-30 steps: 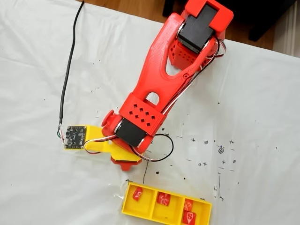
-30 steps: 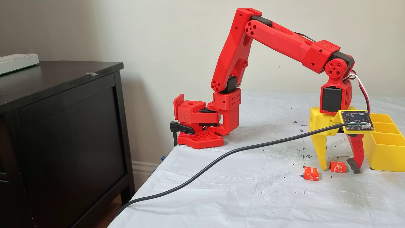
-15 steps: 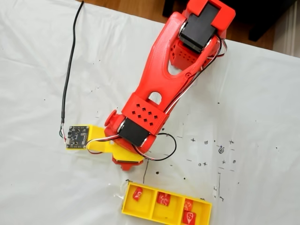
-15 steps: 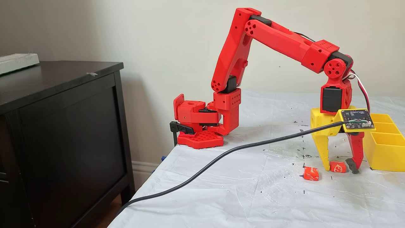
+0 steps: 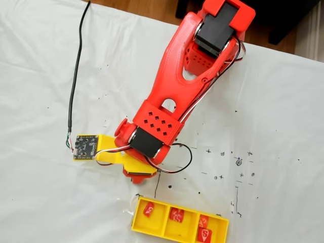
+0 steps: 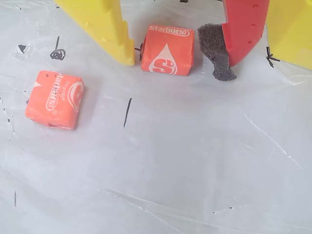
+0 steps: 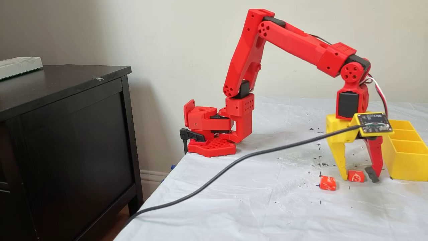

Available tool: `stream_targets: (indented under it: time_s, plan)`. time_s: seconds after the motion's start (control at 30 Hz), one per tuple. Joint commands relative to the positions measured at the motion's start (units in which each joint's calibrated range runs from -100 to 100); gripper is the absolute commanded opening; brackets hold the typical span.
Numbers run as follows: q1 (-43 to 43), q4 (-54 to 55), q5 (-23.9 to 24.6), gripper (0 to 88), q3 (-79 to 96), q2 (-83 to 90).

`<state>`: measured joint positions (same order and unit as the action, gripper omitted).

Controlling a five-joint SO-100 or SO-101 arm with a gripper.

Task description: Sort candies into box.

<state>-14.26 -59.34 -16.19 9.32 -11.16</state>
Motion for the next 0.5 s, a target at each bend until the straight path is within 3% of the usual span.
stream_targets:
  time_s: [0.0,0.13,0.27,0.47]
  plan:
    - [1.04,-1.04,-0.20,21.2,0.01,2.42]
    - [1.04,-1.20,-0.34,21.8,-0.35,1.49]
    - [1.22,-1.36,-0.44,6.5,-0.35,0.98]
    - [1.04,-0.54,0.20,0.2,-0.45,1.23]
